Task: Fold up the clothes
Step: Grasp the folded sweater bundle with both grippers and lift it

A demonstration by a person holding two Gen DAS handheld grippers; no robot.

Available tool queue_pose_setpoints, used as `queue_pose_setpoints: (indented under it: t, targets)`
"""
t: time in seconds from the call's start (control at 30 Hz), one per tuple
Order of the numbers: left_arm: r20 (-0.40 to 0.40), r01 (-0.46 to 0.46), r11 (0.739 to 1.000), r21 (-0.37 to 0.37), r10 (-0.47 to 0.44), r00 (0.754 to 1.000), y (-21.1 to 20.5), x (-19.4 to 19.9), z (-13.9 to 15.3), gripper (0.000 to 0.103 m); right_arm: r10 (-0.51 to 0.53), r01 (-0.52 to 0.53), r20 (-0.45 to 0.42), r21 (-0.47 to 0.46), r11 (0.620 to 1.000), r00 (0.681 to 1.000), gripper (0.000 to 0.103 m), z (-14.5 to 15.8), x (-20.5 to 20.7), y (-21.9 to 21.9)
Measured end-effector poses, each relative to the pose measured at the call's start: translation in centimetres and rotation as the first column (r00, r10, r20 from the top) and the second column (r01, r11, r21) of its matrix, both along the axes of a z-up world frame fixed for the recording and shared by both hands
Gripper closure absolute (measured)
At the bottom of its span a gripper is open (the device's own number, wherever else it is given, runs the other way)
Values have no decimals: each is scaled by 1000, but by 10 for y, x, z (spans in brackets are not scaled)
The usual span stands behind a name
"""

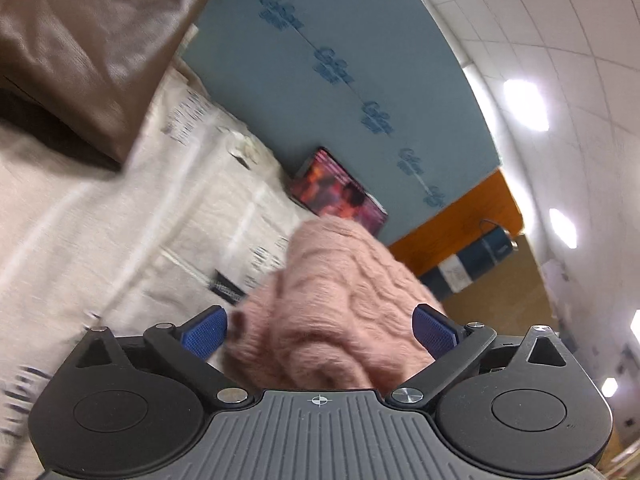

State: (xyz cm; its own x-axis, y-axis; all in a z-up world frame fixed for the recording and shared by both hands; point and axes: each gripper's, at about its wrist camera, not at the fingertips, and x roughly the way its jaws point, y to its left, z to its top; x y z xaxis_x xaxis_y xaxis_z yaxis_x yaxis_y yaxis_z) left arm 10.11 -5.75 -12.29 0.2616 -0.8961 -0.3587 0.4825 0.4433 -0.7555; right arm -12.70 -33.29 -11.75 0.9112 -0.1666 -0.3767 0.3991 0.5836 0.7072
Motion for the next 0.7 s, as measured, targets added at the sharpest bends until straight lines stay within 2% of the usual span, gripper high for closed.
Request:
queue_pose_setpoints:
  t: [0.1,0.23,0.4,0.6,0.7]
  targets:
    - [13,15,1000,6,-15,1000,-9,-4,3,1,31,-31,-7,-10,999,1000,1,0,2,3]
    - [42,90,996,0,-90,995,-21,-11,2,1,69,-69,-6,-6,998,998,1,1,4,4]
    - [88,101,995,-8,-100,991,-20,-16,0,2,137,-137,-20,-3,991,990,1,1,10,8]
    - [128,78,997,21,-80,989,-20,-17,0,15,152,-153,-43,-20,988,988,1,3,14,13]
    - [138,77,996,38,-82,987,-22,-16,-2,29,143,-145,-56,-32,989,988,4,4,14,15]
